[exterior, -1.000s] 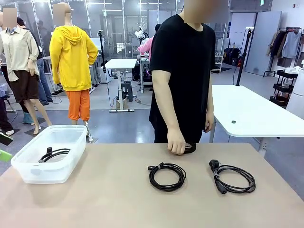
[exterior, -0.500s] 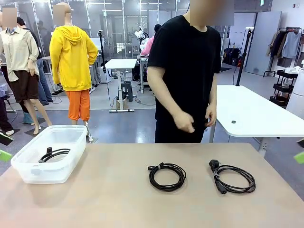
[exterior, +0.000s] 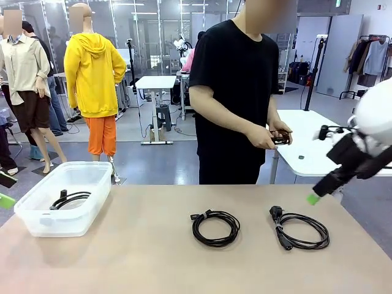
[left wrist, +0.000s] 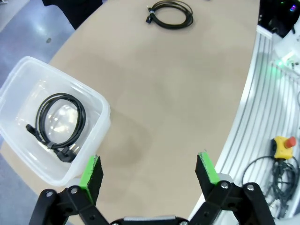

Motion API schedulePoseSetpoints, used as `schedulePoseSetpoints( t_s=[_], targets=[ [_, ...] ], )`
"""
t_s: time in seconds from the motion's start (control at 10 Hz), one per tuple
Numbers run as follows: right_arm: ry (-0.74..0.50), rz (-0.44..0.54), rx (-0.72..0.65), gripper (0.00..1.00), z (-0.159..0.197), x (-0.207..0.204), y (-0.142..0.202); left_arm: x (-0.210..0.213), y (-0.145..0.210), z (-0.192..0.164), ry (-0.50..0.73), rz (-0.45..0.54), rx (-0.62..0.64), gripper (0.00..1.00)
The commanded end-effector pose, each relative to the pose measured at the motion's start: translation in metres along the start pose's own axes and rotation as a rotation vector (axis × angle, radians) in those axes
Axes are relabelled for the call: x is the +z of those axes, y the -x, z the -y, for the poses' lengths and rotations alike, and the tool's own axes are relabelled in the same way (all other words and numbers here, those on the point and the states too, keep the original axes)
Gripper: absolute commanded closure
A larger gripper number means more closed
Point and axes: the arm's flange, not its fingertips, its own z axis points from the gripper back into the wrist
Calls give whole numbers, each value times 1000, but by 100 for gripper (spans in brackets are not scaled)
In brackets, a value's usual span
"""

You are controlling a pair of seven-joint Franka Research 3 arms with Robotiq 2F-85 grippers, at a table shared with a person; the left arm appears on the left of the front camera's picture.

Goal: Organize and store the cables.
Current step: Place the Power Cable into the Organizing box.

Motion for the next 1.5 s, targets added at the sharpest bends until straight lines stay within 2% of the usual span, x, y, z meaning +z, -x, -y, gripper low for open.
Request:
schedulePoseSetpoints(
  t_s=[0.0, 0.3, 0.4, 0.7, 0.9, 1.1, 1.4],
  targets=[
    [66, -54, -143, 0, -1, -28, -28, 0, -1, -2, 6, 14, -16, 0],
    [119, -138, -315, 0, 1, -83, -53, 0, -1, -2, 6, 14, -16, 0],
    [171, -175, -367, 0, 3, -99, -58, 0, -1, -2, 6, 14, -16, 0],
    [230, -255, -450, 0, 1, -148, -68, 0, -1, -2, 6, 14, -16, 0],
    [226, -287, -497, 0, 1, -168, -67, 0, -1, -2, 6, 14, -16, 0],
    [248, -275, -571, 0, 3, -185, -69, 0, -1, -2, 6, 14, -16, 0],
    [207, -285, -518, 0, 5, -178, -59, 0, -1, -2, 6, 14, -16, 0]
  ],
)
